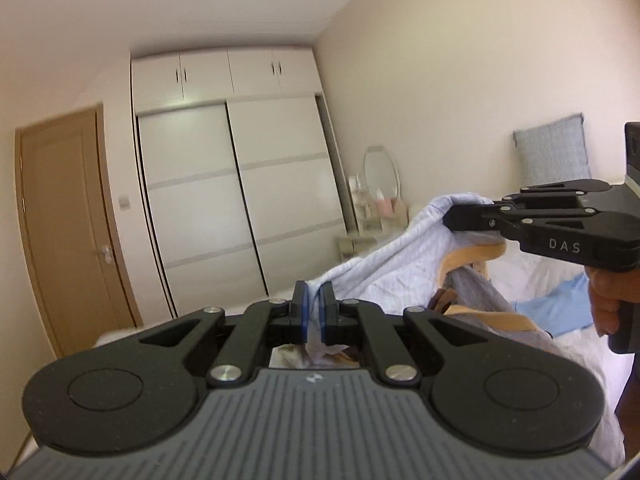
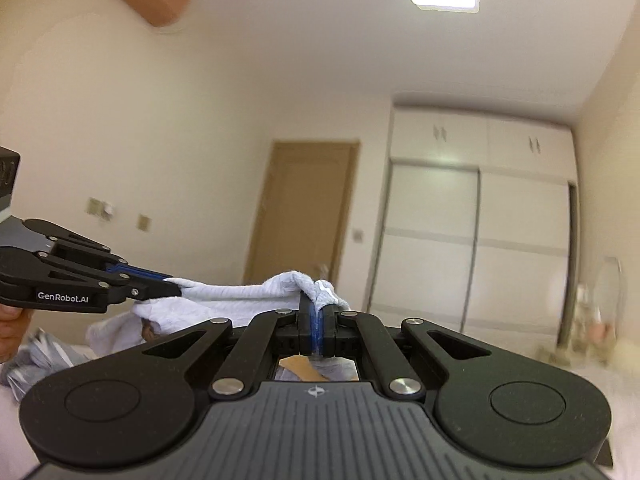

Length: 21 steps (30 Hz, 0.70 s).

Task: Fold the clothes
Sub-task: 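Pull the striped T-shirt out of the pile with both grippers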

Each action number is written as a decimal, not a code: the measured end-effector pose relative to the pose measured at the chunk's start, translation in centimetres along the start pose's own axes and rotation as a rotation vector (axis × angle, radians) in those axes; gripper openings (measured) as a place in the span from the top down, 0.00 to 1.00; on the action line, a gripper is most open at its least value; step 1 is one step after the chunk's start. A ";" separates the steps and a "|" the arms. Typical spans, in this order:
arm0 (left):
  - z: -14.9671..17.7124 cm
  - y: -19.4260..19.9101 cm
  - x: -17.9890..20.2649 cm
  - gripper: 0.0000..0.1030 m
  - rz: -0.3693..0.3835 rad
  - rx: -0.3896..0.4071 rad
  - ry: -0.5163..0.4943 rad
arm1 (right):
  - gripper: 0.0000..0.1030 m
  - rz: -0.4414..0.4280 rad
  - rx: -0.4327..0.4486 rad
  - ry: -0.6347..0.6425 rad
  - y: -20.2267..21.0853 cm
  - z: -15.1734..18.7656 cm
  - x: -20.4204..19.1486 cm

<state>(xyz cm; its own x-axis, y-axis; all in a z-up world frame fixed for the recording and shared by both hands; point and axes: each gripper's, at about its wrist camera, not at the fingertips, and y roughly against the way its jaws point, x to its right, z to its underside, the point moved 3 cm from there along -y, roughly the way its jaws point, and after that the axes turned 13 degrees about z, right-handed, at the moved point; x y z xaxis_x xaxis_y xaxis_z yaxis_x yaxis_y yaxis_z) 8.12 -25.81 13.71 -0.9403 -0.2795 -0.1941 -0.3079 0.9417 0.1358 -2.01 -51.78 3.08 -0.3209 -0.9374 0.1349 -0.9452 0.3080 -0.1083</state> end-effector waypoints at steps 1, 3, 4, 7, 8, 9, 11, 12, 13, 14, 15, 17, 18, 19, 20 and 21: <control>1.1 -1.5 -0.4 0.96 -0.002 -0.028 0.017 | 1.00 0.003 -0.047 0.006 -1.2 1.5 0.2; 4.0 -4.5 -2.2 1.00 -0.027 -0.098 0.046 | 1.00 0.009 -0.145 0.010 -3.4 4.7 0.8; 5.4 -6.1 -3.1 1.00 -0.040 -0.133 0.061 | 1.00 0.011 -0.193 0.008 -4.5 6.3 1.1; 10.7 -10.1 -6.1 1.00 -0.076 -0.256 0.118 | 0.84 0.002 -0.311 -0.055 -6.6 10.7 2.2; 12.5 -10.9 -7.2 1.00 -0.088 -0.295 0.136 | 0.70 0.003 -0.329 -0.075 -6.8 12.1 2.7; 14.3 -11.6 -8.1 1.00 -0.096 -0.331 0.153 | 0.57 0.009 -0.342 -0.082 -6.8 12.8 3.5; 16.9 -12.0 -8.7 1.00 -0.072 -0.364 0.184 | 0.52 0.018 -0.369 -0.088 -6.5 14.3 5.1; 17.9 -12.2 -8.9 0.99 -0.056 -0.377 0.191 | 0.51 0.028 -0.386 -0.094 -6.0 15.4 5.8; 18.4 -12.6 -8.7 0.99 -0.027 -0.381 0.178 | 0.50 0.043 -0.405 -0.105 -5.1 16.9 6.5; 18.7 -13.3 -8.6 0.93 0.012 -0.382 0.153 | 0.48 0.061 -0.427 -0.120 -4.5 18.2 7.2; 19.3 -13.7 -7.5 0.78 0.055 -0.388 0.118 | 0.45 0.079 -0.449 -0.134 -3.9 19.5 7.8; 19.8 -15.6 -5.8 0.56 0.125 -0.397 0.051 | 0.36 0.115 -0.504 -0.164 -3.3 22.0 9.4; 19.9 -16.7 -4.9 0.51 0.155 -0.400 0.020 | 0.33 0.132 -0.536 -0.180 -3.2 23.4 10.3; 20.0 -17.9 -3.9 0.49 0.183 -0.401 -0.007 | 0.33 0.144 -0.573 -0.198 -2.6 24.9 10.7; 20.1 -19.0 -3.0 0.47 0.199 -0.406 -0.029 | 0.33 0.157 -0.610 -0.216 -2.1 26.5 11.0; 20.1 -19.8 -2.4 0.44 0.211 -0.414 -0.046 | 0.33 0.168 -0.646 -0.237 -1.5 27.9 11.4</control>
<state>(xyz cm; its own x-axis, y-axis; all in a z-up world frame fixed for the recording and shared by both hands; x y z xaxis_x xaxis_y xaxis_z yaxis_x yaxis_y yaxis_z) 19.42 -40.03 -8.05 -0.9841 -0.0726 -0.1621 -0.1514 0.8204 0.5514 -2.61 -67.42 -22.71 -0.5132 -0.8563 -0.0584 -0.7543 0.4175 0.5067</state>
